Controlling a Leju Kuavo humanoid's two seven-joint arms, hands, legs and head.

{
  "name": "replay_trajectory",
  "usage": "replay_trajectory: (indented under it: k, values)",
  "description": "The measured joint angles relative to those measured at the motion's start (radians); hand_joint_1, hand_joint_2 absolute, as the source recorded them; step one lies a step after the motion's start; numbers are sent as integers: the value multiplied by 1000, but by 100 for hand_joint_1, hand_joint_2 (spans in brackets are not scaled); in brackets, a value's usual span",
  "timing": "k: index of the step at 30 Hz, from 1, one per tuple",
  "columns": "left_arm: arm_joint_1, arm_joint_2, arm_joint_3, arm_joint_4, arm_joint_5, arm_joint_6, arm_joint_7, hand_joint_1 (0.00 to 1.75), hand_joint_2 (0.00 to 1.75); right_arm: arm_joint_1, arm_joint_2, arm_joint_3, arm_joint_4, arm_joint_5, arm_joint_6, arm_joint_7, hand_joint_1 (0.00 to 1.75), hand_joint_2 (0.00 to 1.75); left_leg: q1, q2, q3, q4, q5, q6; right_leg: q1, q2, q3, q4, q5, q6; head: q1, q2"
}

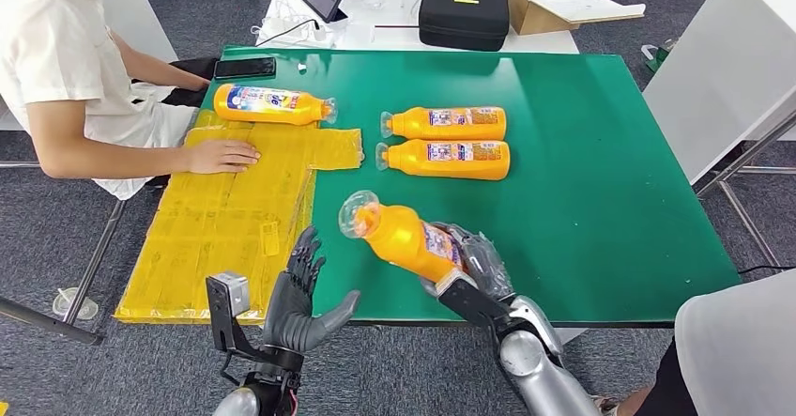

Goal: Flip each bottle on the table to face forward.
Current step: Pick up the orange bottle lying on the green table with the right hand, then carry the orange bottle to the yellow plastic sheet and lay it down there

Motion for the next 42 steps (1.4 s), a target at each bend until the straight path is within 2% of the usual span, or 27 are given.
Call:
replay_trajectory:
  k: [4, 15, 23, 32, 33, 36, 37, 42]
  values:
    - [-12, 0, 1, 1, 43, -70, 28, 0, 175, -10, 16, 53, -2, -19, 5, -42, 175, 175, 0, 0, -1, 0, 0, 0, 0, 0, 0, 0, 0, 0, 0, 0]
    - [-86, -9, 7, 36, 69, -125, 17, 0, 175, -77, 66, 167, 31, -97, 67, -51, 175, 175, 0, 0, -1, 0, 1, 0, 0, 0, 0, 0, 0, 0, 0, 0]
    - [-126, -20, 11, 50, 72, -159, 6, 0, 175, -132, 98, 210, 94, -125, 77, -35, 175, 175, 0, 0, -1, 0, 1, 0, 0, 0, -1, 0, 0, 0, 0, 0]
    - [-130, -20, 20, 60, 70, -170, 8, 0, 175, -145, 111, 216, 137, -143, 65, -22, 175, 175, 0, 0, -1, 0, 1, 0, 0, 0, -1, 0, 0, 0, 0, 0]
    - [-130, -20, 20, 61, 67, -170, 8, 11, 175, -146, 111, 216, 140, -143, 65, -22, 175, 175, 0, 0, -1, 0, 1, 0, 0, 0, -1, 0, 0, 0, 0, 0]
    - [-132, -20, 19, 66, 60, -168, 8, 142, 175, -148, 113, 217, 147, -143, 65, -22, 175, 175, 0, 0, -1, 0, 1, 0, 0, 0, -1, 0, 0, 0, 0, 0]
    - [-133, -20, 20, 70, 59, -167, 7, 175, 175, -149, 114, 217, 149, -143, 65, -22, 175, 175, 0, 0, -1, 0, 1, 0, 0, 0, -1, 0, 0, 0, 0, 0]
    - [-148, -23, 22, 91, 61, -174, -2, 175, 175, -154, 117, 220, 160, -147, 73, -20, 175, 175, 0, 0, -1, 0, 1, 0, 0, 0, -1, 0, 0, 0, 0, 0]
